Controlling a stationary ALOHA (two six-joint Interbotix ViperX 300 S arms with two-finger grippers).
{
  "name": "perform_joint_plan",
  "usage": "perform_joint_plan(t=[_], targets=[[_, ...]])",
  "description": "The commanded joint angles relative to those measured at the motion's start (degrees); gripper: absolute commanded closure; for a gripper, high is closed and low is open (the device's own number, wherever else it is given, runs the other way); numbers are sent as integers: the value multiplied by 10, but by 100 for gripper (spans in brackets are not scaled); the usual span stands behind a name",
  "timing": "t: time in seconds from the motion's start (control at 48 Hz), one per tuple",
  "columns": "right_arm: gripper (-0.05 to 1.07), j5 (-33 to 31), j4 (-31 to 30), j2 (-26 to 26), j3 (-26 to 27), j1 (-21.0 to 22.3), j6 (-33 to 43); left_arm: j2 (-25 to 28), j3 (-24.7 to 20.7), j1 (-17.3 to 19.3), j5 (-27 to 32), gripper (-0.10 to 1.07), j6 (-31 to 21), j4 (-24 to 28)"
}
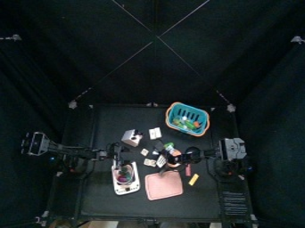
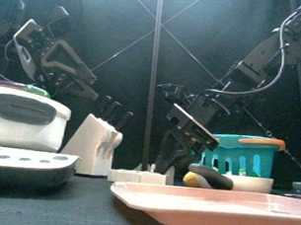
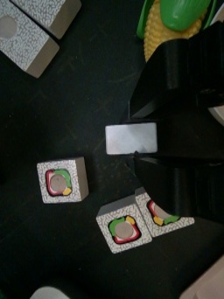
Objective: Grab white sushi piece
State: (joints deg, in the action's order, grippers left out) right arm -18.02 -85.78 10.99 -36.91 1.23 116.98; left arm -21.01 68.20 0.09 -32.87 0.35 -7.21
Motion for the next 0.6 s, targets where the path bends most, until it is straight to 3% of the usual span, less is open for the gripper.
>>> perform_joint_plan(t=[0.0,0.583], targets=[[43,-2,-1,-33,8,2,0,-1,-5,0,-6,4,1,-1],[43,-3,0,-40,8,2,0,-1,-4,-3,-6,4,0,-1]])
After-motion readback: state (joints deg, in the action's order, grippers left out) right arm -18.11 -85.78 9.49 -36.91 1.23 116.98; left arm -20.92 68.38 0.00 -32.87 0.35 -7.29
